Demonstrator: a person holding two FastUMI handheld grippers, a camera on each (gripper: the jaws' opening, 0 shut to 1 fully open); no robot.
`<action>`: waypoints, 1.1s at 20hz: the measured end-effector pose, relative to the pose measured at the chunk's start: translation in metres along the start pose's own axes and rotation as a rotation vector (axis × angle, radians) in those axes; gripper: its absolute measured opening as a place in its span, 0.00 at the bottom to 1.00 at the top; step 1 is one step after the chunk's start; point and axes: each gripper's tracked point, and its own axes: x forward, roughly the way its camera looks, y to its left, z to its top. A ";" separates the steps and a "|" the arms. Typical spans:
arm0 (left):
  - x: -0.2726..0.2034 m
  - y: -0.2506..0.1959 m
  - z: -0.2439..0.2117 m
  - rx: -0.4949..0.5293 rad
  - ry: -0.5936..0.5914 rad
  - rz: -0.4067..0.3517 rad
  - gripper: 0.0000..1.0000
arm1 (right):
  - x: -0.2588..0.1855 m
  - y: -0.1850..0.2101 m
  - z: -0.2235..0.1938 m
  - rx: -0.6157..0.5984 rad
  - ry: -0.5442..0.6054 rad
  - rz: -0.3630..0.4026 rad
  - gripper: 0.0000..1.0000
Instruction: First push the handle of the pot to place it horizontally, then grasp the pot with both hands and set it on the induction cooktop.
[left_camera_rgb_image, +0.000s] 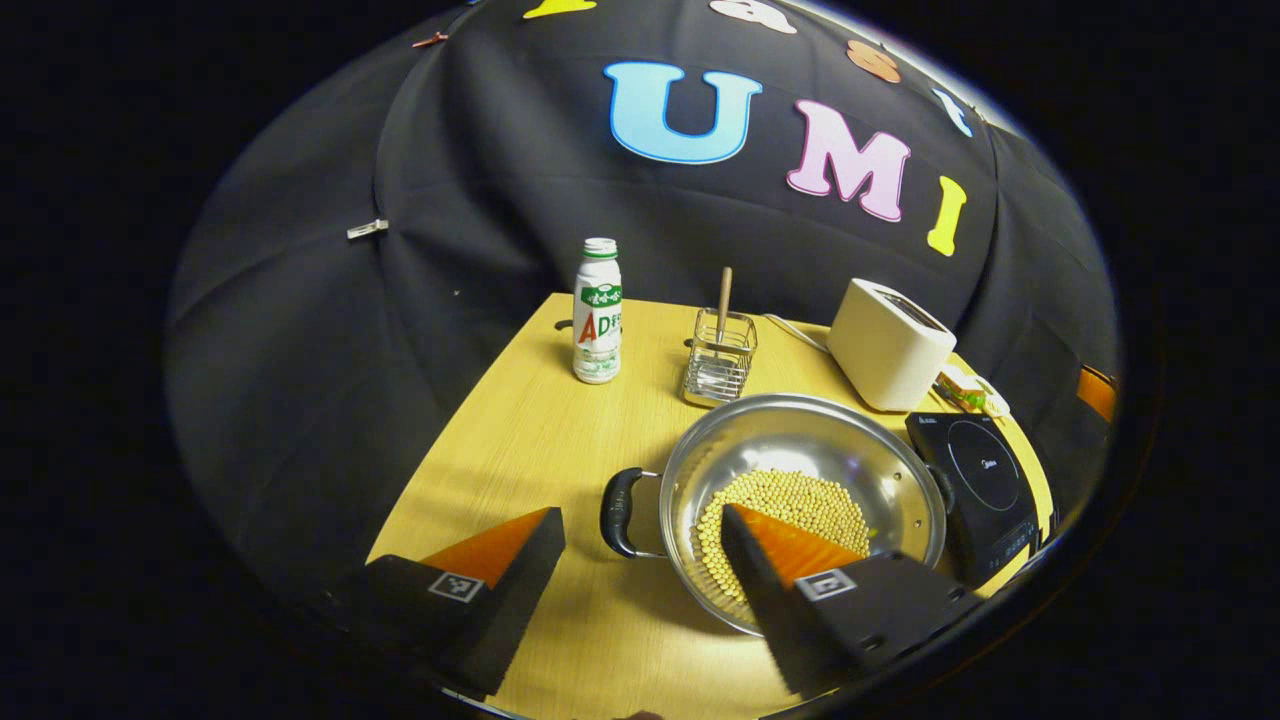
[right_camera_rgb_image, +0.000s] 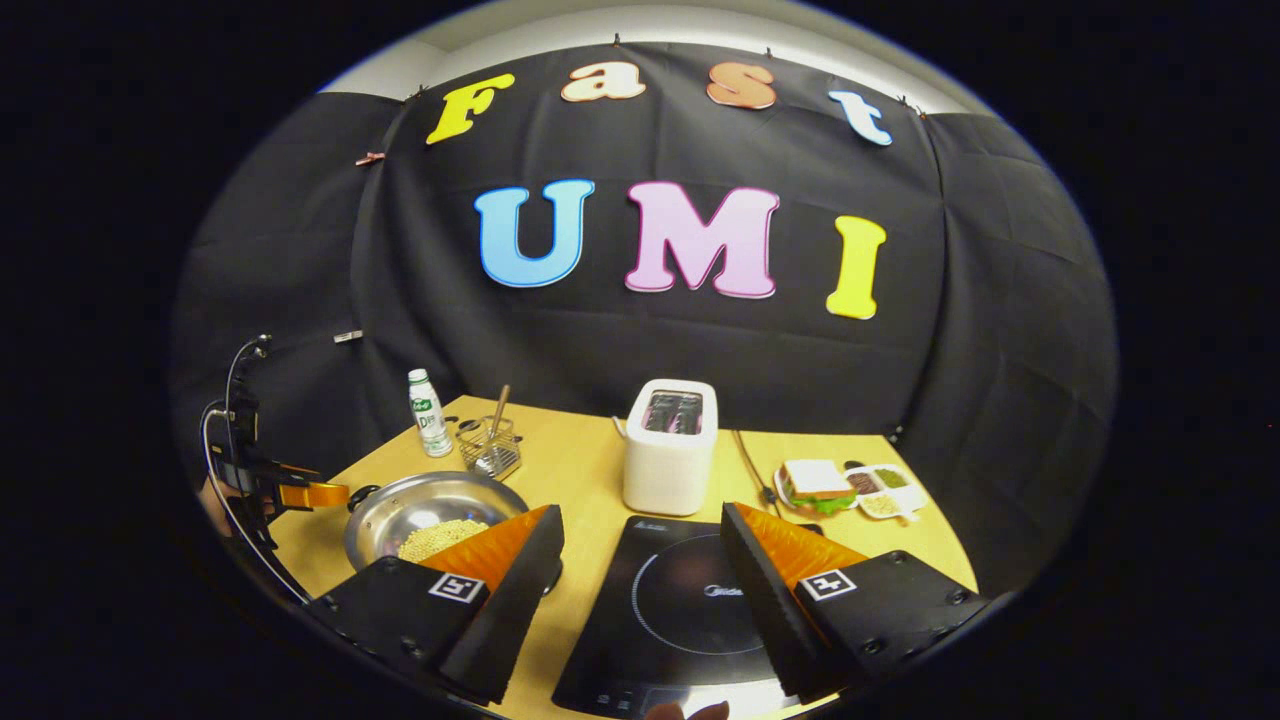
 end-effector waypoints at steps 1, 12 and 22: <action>0.006 -0.001 0.000 0.001 0.014 -0.005 0.99 | 0.009 0.008 -0.010 0.017 0.033 0.016 0.98; 0.061 0.006 -0.014 0.004 0.139 0.017 0.90 | 0.090 0.063 -0.111 0.105 0.367 0.095 0.99; 0.087 0.008 -0.021 -0.005 0.161 0.011 0.77 | 0.126 0.082 -0.172 0.111 0.546 0.086 0.97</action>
